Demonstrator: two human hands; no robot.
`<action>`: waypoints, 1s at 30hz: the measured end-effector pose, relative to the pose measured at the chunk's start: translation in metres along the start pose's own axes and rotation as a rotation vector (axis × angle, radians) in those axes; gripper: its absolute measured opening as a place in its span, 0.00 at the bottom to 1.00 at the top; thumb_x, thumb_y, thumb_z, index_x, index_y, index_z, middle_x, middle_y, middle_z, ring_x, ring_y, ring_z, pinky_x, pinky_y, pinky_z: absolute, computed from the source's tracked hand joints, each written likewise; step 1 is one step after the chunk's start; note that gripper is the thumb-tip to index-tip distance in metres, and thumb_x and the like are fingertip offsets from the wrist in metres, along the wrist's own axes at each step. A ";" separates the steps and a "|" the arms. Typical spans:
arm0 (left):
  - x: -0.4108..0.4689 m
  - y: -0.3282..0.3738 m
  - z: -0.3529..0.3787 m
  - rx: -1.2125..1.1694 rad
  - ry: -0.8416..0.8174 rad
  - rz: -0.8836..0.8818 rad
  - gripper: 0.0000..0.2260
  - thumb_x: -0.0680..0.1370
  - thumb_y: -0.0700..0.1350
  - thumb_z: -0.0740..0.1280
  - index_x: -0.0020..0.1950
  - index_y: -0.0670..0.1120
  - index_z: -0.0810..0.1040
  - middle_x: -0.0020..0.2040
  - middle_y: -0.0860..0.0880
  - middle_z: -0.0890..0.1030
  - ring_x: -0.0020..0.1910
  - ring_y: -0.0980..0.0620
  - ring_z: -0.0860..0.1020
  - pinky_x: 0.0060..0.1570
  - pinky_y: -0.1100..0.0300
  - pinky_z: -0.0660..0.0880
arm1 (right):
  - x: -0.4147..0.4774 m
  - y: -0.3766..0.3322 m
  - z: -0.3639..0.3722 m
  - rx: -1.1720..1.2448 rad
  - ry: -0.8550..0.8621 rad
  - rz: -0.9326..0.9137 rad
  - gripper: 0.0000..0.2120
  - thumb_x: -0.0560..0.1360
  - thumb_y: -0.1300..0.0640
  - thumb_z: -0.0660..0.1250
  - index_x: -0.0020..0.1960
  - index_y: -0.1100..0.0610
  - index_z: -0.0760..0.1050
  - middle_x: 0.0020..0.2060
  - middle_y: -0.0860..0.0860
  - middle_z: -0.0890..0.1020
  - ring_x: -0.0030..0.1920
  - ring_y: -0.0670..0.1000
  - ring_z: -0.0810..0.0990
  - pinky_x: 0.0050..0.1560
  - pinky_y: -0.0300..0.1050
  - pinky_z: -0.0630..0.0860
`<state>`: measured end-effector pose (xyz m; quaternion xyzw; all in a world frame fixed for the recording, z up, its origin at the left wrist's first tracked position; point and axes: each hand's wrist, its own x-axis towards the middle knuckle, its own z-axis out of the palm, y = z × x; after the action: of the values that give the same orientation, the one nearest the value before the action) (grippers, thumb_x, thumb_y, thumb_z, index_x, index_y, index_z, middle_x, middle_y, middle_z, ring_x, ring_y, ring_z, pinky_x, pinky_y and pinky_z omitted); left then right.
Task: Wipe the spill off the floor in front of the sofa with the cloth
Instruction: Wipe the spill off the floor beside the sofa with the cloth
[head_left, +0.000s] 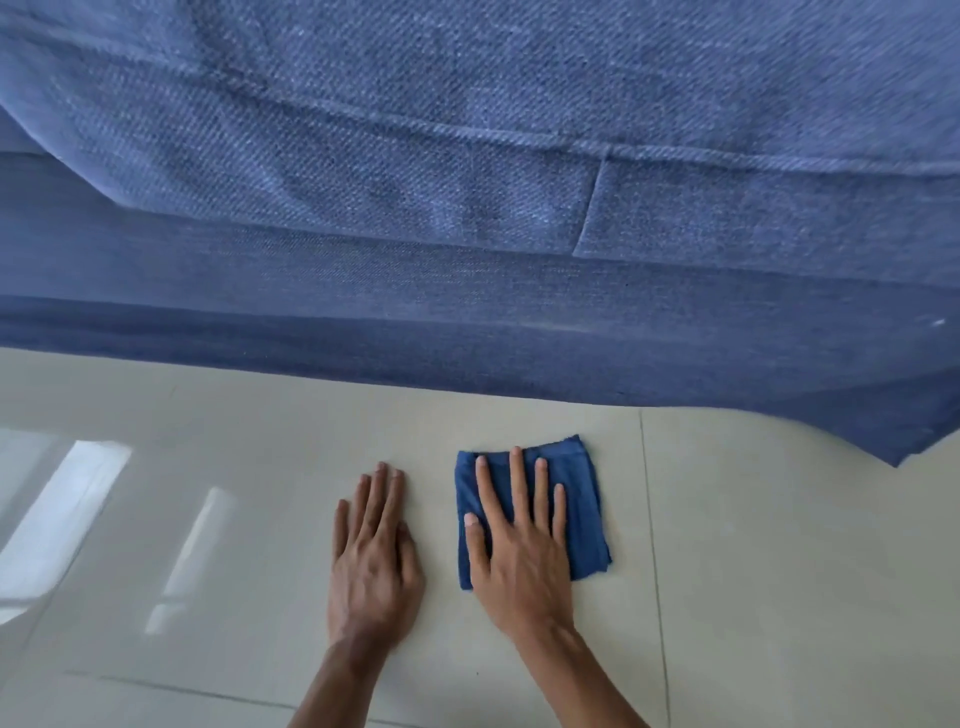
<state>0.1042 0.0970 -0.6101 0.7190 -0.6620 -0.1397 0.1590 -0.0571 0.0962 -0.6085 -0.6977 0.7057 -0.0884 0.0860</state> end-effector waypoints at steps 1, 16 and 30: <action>0.000 -0.001 0.000 -0.005 0.004 -0.006 0.28 0.78 0.45 0.50 0.79 0.50 0.57 0.80 0.53 0.55 0.79 0.56 0.50 0.78 0.53 0.47 | -0.016 0.012 -0.002 0.007 -0.011 -0.087 0.28 0.82 0.41 0.49 0.79 0.43 0.46 0.80 0.52 0.50 0.80 0.56 0.46 0.76 0.60 0.51; 0.000 0.001 -0.003 -0.010 -0.011 -0.002 0.27 0.79 0.45 0.49 0.80 0.50 0.54 0.80 0.53 0.52 0.79 0.56 0.47 0.78 0.54 0.43 | -0.038 0.048 -0.016 -0.046 -0.049 -0.086 0.27 0.81 0.39 0.45 0.79 0.42 0.47 0.80 0.48 0.49 0.80 0.54 0.46 0.77 0.58 0.48; -0.001 -0.001 -0.002 -0.031 0.006 0.008 0.27 0.79 0.42 0.51 0.79 0.48 0.57 0.80 0.50 0.55 0.79 0.53 0.50 0.78 0.49 0.48 | -0.021 0.022 -0.006 0.015 -0.049 -0.074 0.28 0.81 0.40 0.48 0.79 0.42 0.48 0.80 0.50 0.50 0.80 0.55 0.45 0.78 0.60 0.48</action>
<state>0.1056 0.0977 -0.6089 0.7142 -0.6621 -0.1474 0.1727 -0.0797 0.1171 -0.6086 -0.7245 0.6765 -0.0795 0.1051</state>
